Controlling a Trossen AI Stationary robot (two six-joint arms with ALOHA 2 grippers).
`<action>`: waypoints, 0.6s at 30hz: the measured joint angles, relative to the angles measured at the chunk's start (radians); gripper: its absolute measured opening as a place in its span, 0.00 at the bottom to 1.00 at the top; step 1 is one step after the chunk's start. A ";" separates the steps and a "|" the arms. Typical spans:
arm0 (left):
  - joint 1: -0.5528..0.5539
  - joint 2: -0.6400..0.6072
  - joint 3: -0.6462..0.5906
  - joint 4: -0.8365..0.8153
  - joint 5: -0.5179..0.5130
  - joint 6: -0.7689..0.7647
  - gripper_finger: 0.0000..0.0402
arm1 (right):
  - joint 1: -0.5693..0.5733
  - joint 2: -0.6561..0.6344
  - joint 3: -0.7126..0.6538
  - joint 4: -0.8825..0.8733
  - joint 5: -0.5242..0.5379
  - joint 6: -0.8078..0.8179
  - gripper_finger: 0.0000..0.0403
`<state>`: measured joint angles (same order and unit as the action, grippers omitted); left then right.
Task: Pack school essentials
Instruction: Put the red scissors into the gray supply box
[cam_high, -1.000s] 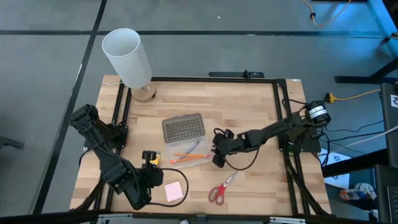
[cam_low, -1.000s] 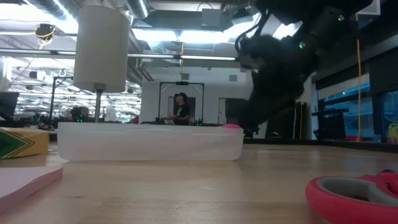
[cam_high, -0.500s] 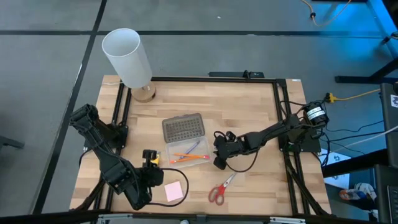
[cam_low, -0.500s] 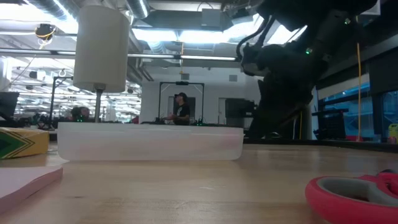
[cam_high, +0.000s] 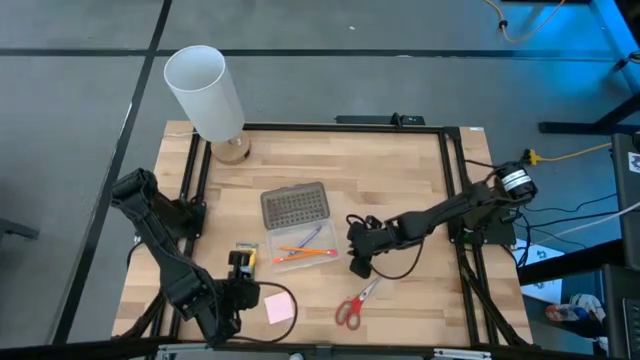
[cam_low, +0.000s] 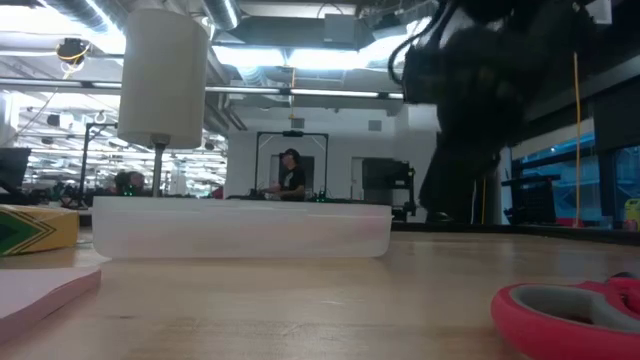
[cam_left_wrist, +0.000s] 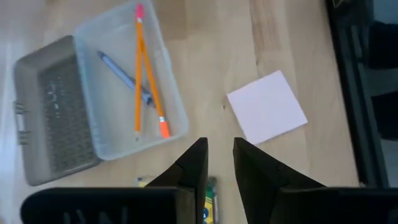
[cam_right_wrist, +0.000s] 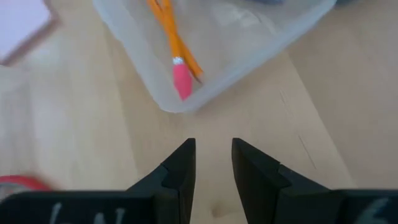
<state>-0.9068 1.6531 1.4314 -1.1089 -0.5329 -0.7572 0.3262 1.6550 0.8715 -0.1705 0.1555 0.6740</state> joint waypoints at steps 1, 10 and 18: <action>-0.005 0.000 -0.017 0.020 0.001 0.000 0.18 | 0.004 -0.014 0.000 -0.002 0.000 -0.003 0.26; -0.018 0.000 -0.099 0.225 -0.006 0.079 0.18 | 0.078 -0.117 0.000 -0.003 -0.002 -0.026 0.26; -0.018 0.000 -0.101 0.298 -0.008 0.151 0.17 | 0.169 -0.133 0.000 -0.008 -0.003 0.026 0.26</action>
<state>-0.9245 1.6531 1.3304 -0.8111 -0.5405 -0.6060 0.4957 1.5219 0.8715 -0.1783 0.1528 0.7002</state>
